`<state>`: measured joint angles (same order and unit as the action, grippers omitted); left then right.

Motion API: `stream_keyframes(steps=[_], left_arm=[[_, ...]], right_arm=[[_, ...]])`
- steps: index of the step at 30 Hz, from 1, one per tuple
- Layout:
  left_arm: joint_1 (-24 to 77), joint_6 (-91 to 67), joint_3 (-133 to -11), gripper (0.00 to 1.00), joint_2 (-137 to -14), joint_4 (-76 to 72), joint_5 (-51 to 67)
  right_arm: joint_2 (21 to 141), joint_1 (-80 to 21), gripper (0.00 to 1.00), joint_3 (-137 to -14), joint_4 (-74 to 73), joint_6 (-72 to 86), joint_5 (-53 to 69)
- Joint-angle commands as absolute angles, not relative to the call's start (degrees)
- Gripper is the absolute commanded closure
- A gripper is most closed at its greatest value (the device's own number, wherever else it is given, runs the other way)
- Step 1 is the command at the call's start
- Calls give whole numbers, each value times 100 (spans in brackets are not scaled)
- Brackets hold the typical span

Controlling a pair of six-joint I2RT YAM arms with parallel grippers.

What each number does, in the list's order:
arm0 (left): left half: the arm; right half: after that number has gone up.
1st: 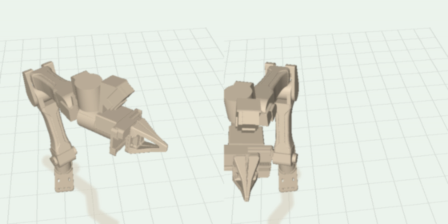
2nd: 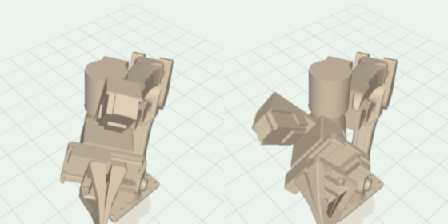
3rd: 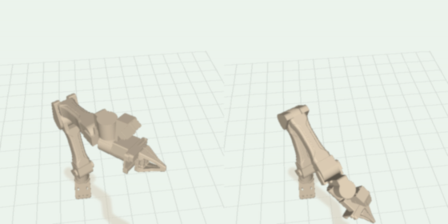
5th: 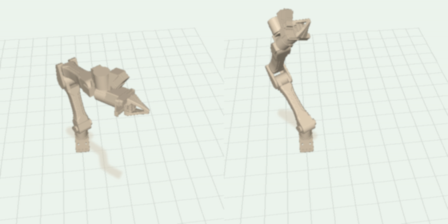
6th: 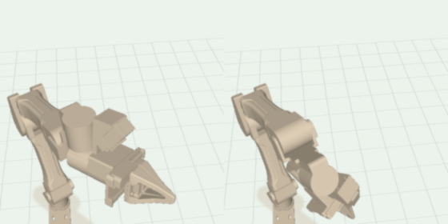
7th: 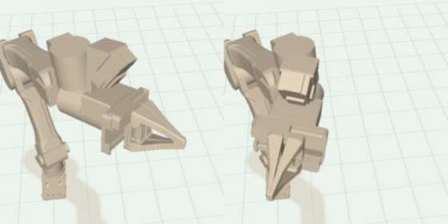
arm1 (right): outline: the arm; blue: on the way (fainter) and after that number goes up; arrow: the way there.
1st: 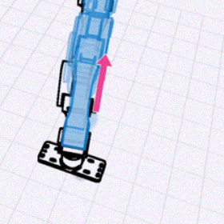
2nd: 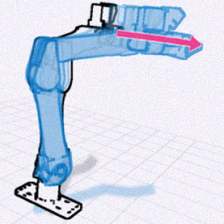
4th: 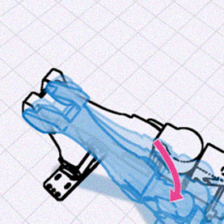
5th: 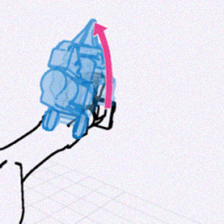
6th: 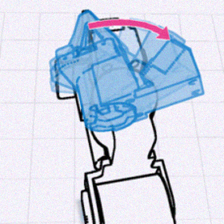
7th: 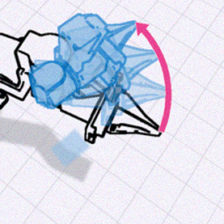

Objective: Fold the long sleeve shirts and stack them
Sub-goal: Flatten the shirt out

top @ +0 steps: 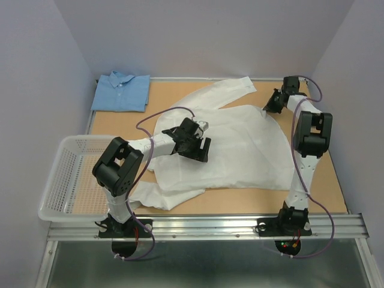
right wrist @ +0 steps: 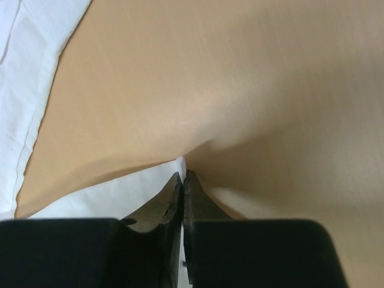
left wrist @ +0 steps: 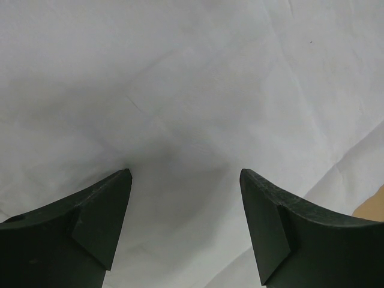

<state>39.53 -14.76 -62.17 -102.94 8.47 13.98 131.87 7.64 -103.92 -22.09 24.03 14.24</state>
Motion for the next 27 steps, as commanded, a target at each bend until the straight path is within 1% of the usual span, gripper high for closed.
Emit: stream_keyframes(steps=[1,2,7,9,10,11,12,13,14,16,18,20,21,23,27], left_arm=[[3999,-1415,-5749,14,-10494,1415,1433],[3999,-1406,-5713,14,-10477,1424,1433],[3999,-1336,-5555,14,-10424,1520,1468],[3999,-1301,-5493,14,-10415,1564,1468],[3999,-1301,-5484,14,-10424,1582,1459],[3999,-1309,-5484,14,-10433,1591,1442],[3999,-1327,-5493,14,-10415,1600,1433],[3999,-1345,-5528,14,-10415,1608,1415],[3999,-1423,-5624,15,-10372,1600,1380],[3999,-1485,-5887,14,-10327,1617,1371],[3999,-1564,-6133,13,-10248,1722,1327],[3990,-1582,-6538,12,-10135,1827,1284],[3982,-1599,-6687,11,-10073,1846,1266],[3920,-1617,-7144,11,-9985,1890,1239],[3412,-1845,-7769,10,-9853,1785,1143]], right_arm=[[13254,756,97,-10933,-2074,2216,1117],[13254,747,99,-11021,-2074,2163,907],[13061,747,99,-11618,-2083,1688,239],[13017,747,95,-11838,-2100,1548,-156],[12982,747,91,-11874,-2109,1486,-263],[12955,747,85,-11883,-2135,1451,-377],[12920,747,64,-11848,-2153,1441,-413],[12868,747,54,-11787,-2171,1476,-430],[12745,747,41,-11603,-2206,1494,-396],[12569,747,31,-11365,-2250,1608,-396],[12157,747,21,-10874,-2302,1731,-431],[11640,747,20,-10487,-2416,1941,-335],[11428,756,20,-10042,-2460,2125,-273],[11024,756,20,-9547,-2566,2372,-141],[9620,747,20,-7992,-2654,2917,211]])
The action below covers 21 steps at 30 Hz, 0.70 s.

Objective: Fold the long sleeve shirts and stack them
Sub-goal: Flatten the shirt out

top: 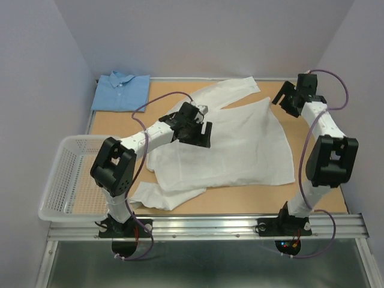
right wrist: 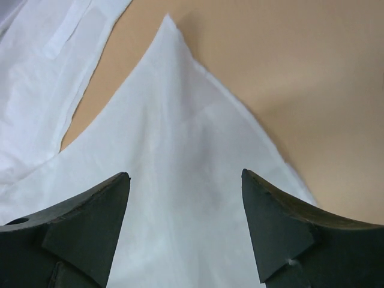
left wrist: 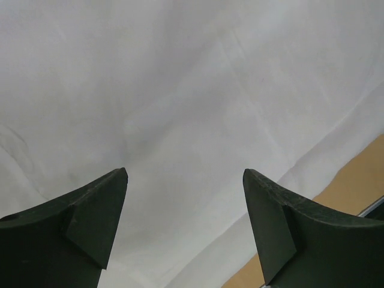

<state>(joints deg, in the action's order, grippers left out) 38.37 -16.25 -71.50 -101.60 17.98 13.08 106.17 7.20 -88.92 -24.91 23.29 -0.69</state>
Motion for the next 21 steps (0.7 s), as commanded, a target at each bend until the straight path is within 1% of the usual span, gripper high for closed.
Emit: stream_keyframes(steps=[1,5,7,11,13,19,21], left_arm=[[3297,-1976,-7874,10,-9853,1723,1099],[2708,-2240,-8024,11,-10142,1398,1116],[2497,-2267,-8173,11,-10493,1310,1073],[2277,-2285,-8393,11,-11151,1196,940],[2198,-2303,-8472,12,-11328,1134,923],[1978,-2443,-8640,11,-11865,1081,905],[1899,-2478,-8631,12,-11979,1046,870]], right_arm=[[9363,747,20,-7380,-2672,3101,246],[8397,747,20,-6157,-2803,3305,579],[7992,747,20,-5759,-3013,3278,554],[7551,747,20,-4897,-3094,3348,502],[7497,756,20,-4510,-3094,3480,387],[7567,765,20,-4009,-3085,3664,18],[7541,817,20,-3894,-3085,3709,-306]])
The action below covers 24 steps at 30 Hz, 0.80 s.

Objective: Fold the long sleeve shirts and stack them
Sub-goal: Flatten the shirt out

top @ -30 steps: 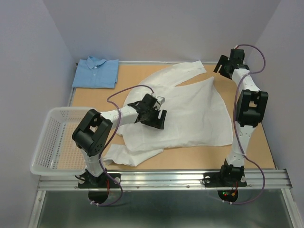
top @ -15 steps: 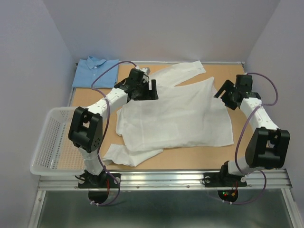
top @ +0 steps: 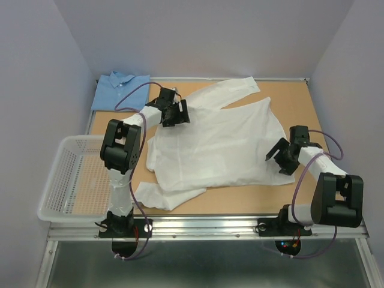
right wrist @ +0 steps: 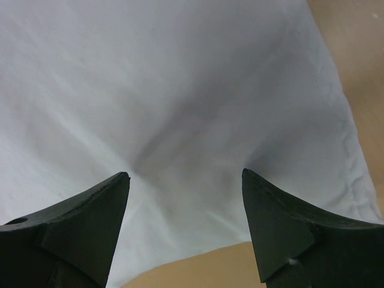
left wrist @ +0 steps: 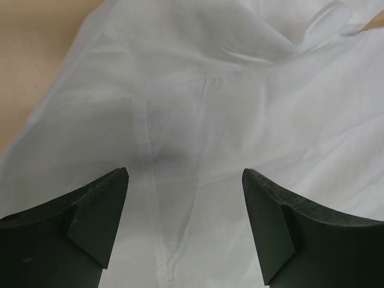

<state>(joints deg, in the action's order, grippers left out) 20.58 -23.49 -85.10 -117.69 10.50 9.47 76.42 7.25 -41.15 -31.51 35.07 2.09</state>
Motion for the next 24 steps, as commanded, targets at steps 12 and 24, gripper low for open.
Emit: stream_keyframes(steps=[12,24], left_arm=[[1512,-2707,-8911,11,-12348,1098,739],[1898,-2312,-9071,11,-11428,1187,967]], right_arm=[[7445,1958,20,-3498,-3340,4026,-396],[6794,1917,14,-4289,-3375,3191,237]])
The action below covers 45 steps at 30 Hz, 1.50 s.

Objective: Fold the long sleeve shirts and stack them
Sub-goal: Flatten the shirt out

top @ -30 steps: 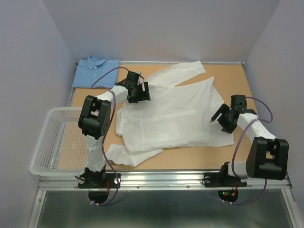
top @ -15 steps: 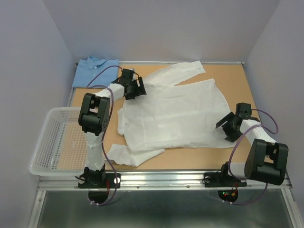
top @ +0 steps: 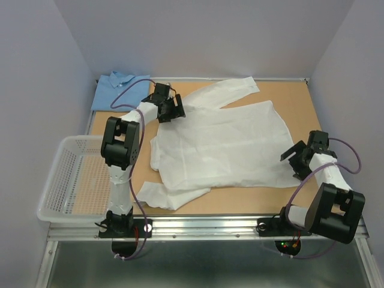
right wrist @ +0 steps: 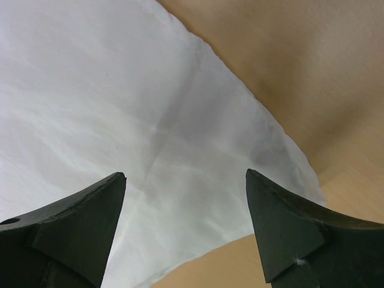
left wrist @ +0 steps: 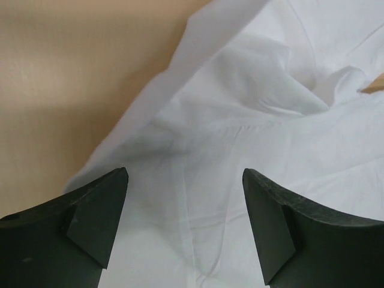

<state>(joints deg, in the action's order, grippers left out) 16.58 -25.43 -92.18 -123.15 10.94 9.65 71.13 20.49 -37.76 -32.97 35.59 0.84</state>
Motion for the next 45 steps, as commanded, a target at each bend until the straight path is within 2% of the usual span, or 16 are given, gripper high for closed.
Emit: stream_keyframes(steps=[1,3,8,12,19,26,36,41,45], left_arm=[[1994,-2312,-8949,10,-11043,1169,932],[2118,-2303,-8483,10,-10663,1169,791],[2496,-2399,-7393,10,-9467,1318,615],[2786,-2679,-5981,10,-8676,1415,668],[2813,-2971,-4984,10,-8498,1117,852],[2725,-2813,-5518,11,-9499,765,642],[2277,-2347,-7354,11,-10915,765,475],[2083,-1909,-7988,11,-11048,721,474],[2074,-1846,-7719,10,-10391,747,536]], right_arm=[[6742,1733,14,-4350,-3392,3156,281],[6776,1460,14,-4551,-3445,3015,255],[7004,-120,14,-4886,-3586,2865,26],[7198,-1105,14,-4948,-3586,2892,18],[7882,-1608,14,-4817,-3472,2883,-185],[8384,-1608,15,-4869,-3068,2883,-623],[9517,-1573,16,-5413,-2637,2813,-1467],[10045,-1424,15,-6167,-2637,2743,-1635],[9634,-1520,13,-6477,-2672,2199,-1100]])
